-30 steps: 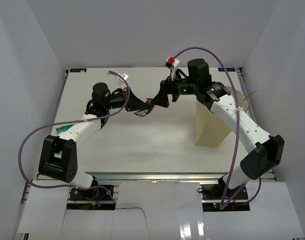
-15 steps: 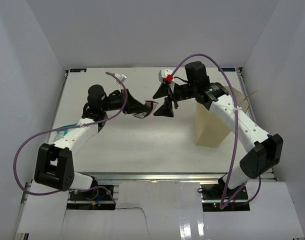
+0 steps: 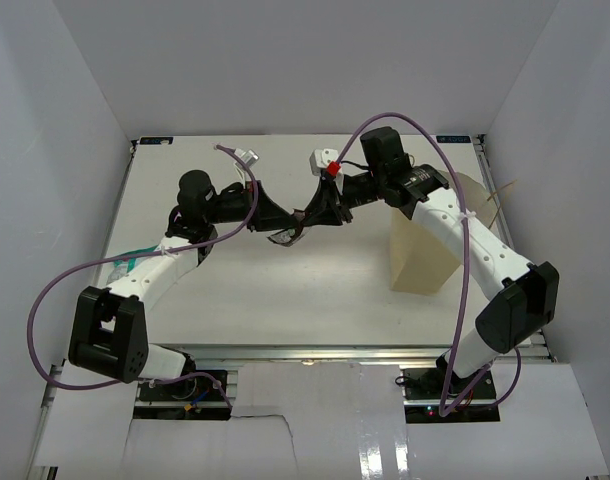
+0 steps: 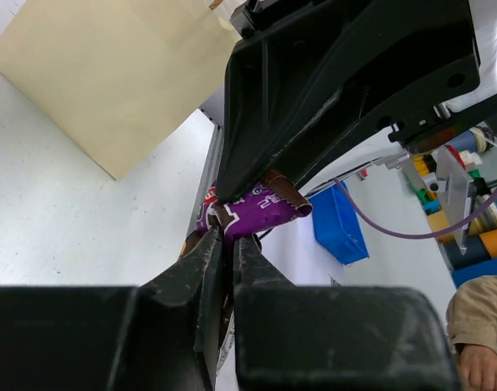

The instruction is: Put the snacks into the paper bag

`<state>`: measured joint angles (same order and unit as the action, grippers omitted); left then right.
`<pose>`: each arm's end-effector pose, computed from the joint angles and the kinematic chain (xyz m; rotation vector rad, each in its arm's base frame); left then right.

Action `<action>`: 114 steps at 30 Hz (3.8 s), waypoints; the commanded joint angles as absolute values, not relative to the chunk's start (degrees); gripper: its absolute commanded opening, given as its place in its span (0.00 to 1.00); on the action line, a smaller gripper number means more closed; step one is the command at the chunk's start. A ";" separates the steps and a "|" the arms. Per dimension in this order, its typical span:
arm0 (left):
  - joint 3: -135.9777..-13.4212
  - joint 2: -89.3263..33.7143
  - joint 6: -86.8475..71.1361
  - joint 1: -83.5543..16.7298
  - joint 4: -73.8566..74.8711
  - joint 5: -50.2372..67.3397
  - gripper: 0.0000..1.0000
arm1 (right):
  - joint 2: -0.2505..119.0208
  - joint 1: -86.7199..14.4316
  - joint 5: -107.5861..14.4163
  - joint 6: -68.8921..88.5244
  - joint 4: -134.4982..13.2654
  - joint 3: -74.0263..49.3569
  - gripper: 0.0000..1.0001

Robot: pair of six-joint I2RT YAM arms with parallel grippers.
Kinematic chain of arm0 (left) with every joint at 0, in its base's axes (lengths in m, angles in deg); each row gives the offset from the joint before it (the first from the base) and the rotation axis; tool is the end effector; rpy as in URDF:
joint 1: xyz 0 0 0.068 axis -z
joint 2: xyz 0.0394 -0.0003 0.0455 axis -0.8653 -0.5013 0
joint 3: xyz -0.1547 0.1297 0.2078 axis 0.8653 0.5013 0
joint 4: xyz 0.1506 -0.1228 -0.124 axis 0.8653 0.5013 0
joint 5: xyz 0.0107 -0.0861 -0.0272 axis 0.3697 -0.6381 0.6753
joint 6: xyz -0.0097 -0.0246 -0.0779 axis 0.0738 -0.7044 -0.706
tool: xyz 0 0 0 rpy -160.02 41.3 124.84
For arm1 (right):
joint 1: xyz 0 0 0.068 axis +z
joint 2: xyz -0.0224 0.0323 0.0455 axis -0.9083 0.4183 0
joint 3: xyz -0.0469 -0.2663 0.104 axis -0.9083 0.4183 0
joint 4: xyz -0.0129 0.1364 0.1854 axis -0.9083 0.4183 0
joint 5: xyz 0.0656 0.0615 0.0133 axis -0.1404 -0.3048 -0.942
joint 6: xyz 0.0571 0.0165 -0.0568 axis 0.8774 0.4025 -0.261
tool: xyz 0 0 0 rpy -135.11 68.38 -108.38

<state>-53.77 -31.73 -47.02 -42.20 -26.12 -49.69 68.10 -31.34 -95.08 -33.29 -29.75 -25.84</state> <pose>0.2519 -0.1495 0.3445 0.5554 1.8137 -1.7561 0.2388 0.2323 0.3919 -1.5690 1.2463 1.0026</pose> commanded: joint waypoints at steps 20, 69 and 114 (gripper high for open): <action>-53.15 -4.35 -28.60 -52.53 28.50 30.65 0.98 | 49.51 -55.75 -89.81 -9.85 -36.16 -33.29 0.08; -57.29 -41.90 -15.88 -67.03 29.07 40.57 0.25 | 36.75 -64.30 -57.21 -21.70 -26.32 -20.36 0.97; -57.02 -21.92 -22.91 -43.21 -4.16 -53.24 0.08 | 76.74 -26.25 -91.42 -82.25 6.88 -49.02 0.90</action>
<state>-55.70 -23.99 -24.44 -43.25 -3.21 -51.41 76.26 -27.45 -91.72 -79.98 -1.03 -46.37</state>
